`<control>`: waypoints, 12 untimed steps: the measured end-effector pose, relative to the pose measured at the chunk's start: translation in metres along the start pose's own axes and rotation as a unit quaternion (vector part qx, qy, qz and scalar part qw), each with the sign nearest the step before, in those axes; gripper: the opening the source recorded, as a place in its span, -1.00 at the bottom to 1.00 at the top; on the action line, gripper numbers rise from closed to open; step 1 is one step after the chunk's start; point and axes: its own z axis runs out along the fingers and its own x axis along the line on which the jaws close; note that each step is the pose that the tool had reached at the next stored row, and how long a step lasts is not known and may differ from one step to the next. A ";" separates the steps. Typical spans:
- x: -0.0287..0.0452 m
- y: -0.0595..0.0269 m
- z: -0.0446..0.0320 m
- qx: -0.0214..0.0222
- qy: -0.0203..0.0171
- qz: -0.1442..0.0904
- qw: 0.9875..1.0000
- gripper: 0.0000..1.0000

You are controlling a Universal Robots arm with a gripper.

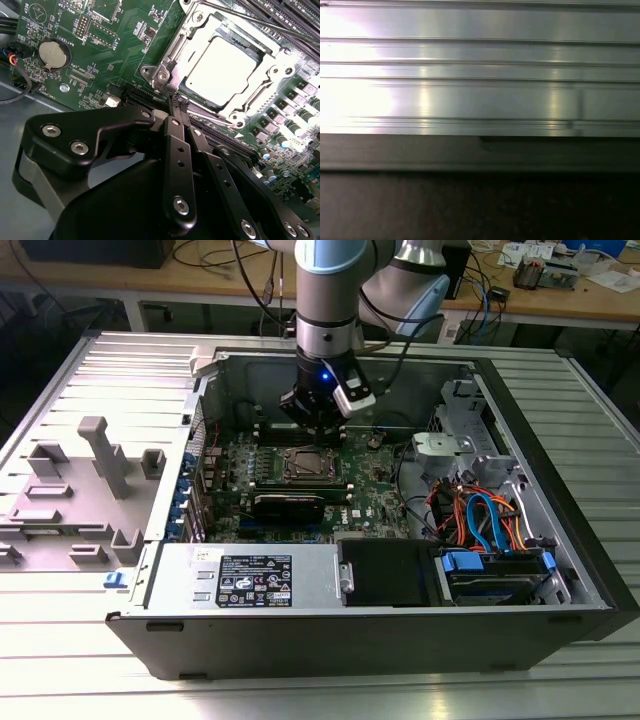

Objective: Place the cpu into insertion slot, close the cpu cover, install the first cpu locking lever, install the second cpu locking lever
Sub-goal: 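Install the first cpu locking lever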

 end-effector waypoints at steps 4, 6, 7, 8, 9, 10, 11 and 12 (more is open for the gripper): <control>-0.0002 0.0000 0.0000 0.000 0.000 0.000 1.000 -0.79; 0.0002 0.0001 0.0000 0.000 0.000 0.000 1.000 -0.79; 0.0003 0.0001 0.0000 0.000 0.000 0.000 1.000 -0.79; 0.0003 0.0001 0.0000 0.000 0.000 0.000 1.000 -0.79; 0.0005 0.0000 0.0000 0.000 0.000 0.000 1.000 -0.79; 0.0005 0.0000 0.0000 0.000 0.000 0.000 1.000 -0.79; 0.0009 0.0001 0.0000 0.000 0.000 0.000 1.000 -0.79; 0.0012 0.0002 0.0000 0.000 0.000 0.000 1.000 -0.79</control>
